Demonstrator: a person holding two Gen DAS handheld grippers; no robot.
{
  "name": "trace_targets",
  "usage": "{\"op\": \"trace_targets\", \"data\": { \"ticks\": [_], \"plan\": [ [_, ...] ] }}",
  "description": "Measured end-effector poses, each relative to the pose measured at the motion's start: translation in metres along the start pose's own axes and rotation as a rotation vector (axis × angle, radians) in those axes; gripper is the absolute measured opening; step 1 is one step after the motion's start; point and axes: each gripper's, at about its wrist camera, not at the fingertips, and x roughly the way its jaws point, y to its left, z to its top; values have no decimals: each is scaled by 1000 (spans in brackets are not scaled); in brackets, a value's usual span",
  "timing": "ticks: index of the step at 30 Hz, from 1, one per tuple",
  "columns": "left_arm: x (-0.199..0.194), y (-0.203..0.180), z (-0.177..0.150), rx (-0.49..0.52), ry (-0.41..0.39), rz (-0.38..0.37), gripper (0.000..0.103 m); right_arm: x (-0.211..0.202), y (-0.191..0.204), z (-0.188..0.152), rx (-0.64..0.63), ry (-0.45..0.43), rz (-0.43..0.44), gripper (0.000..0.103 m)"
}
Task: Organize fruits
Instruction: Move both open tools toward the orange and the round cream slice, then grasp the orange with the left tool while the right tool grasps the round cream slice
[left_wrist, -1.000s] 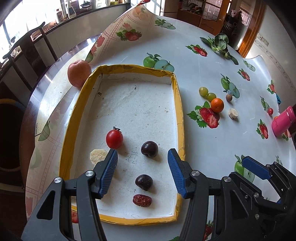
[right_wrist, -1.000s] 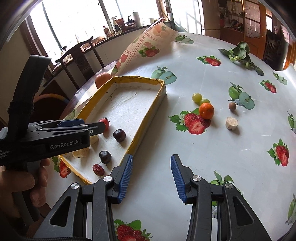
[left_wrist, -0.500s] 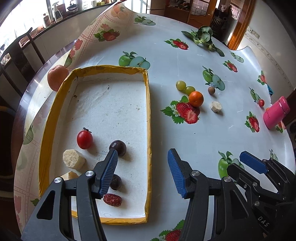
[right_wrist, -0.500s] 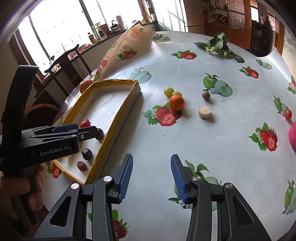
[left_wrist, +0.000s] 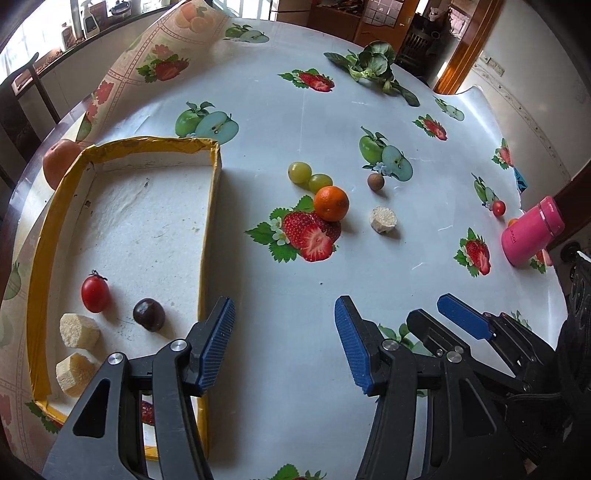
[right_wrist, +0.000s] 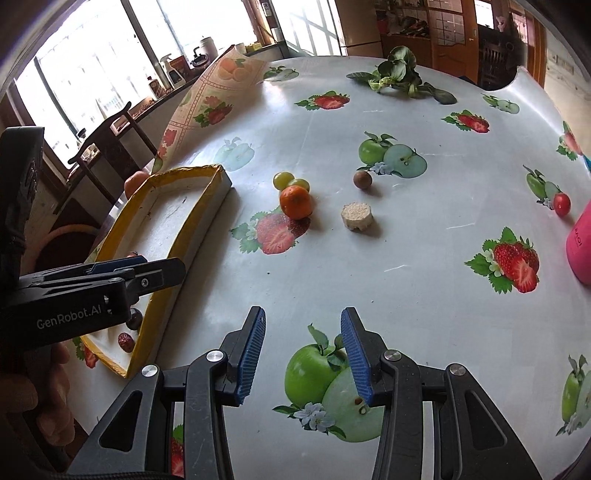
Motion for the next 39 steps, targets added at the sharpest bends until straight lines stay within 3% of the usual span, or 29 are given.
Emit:
{"op": "trace_targets", "data": {
  "ticks": [8,20,22,27,30,34,39],
  "plan": [
    [30,-16,32,-34,21,-16,55,36,-31,40,18,0,-36,44],
    [79,-21,66,-87,64,-71,55,97,-38,74,-60,52,-26,43],
    [87,-25,70,-87,69,-74,55,96,-36,74,-82,46,-36,33],
    [106,-35,75,-65,81,-48,54,74,-47,58,-21,19,-26,32],
    [106,-38,73,-31,46,-9,33,60,-54,44,36,12,-8,32],
    [104,-32,72,-33,54,-32,32,43,-60,29,100,0,12,32],
    [85,-29,54,-10,41,-9,32,23,-55,15,117,-11,21,32]
  ]
}}
